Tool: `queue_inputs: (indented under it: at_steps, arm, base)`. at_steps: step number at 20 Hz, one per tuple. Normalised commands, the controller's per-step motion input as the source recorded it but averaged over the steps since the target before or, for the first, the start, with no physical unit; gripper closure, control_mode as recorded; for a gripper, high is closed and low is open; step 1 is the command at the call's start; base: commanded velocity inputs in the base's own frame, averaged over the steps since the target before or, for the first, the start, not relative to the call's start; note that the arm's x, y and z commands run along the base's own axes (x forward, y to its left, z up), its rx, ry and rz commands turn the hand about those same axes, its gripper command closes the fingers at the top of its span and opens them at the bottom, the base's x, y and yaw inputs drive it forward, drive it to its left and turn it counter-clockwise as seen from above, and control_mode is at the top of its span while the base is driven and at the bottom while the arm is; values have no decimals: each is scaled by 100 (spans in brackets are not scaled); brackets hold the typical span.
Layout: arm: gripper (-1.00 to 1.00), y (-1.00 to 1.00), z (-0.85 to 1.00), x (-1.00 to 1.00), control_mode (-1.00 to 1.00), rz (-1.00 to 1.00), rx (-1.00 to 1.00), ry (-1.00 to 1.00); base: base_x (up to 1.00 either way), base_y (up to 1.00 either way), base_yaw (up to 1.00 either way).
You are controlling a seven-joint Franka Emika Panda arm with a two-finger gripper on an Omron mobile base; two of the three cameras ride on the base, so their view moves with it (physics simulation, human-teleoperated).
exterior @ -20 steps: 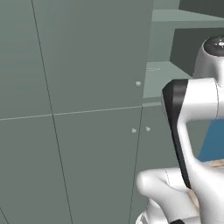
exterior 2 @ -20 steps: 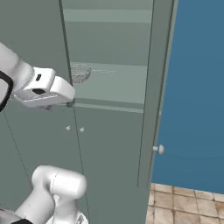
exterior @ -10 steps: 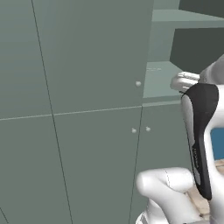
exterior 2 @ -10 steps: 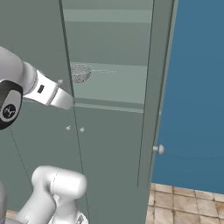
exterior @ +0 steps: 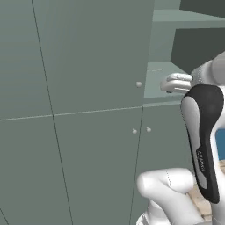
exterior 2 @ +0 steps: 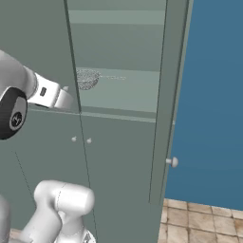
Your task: Open the cabinet and setup a tea strainer by placing it in the bowl upright.
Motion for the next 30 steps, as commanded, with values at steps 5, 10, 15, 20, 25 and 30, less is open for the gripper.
queue_inputs:
  at_steps: [5,10,15,20,25,30]
  arm:
    - [-100,26,-8,28,-100,26,-9,-16]
    - [-100,51,-2,6,-100,-2,-5,-1]
    - [-100,14,-6,33,-100,-18,-2,8]
    - [-100,10,0,85,-100,-20,-8,19]
    - [-100,10,0,58,-100,-5,-7,2]
    - [-100,0,-1,44,-100,3,0,-2]
  base:
    - [0,0,0]
    - [0,0,0]
    - [0,0,0]
    - [0,0,0]
    - [0,0,0]
    - [0,0,0]
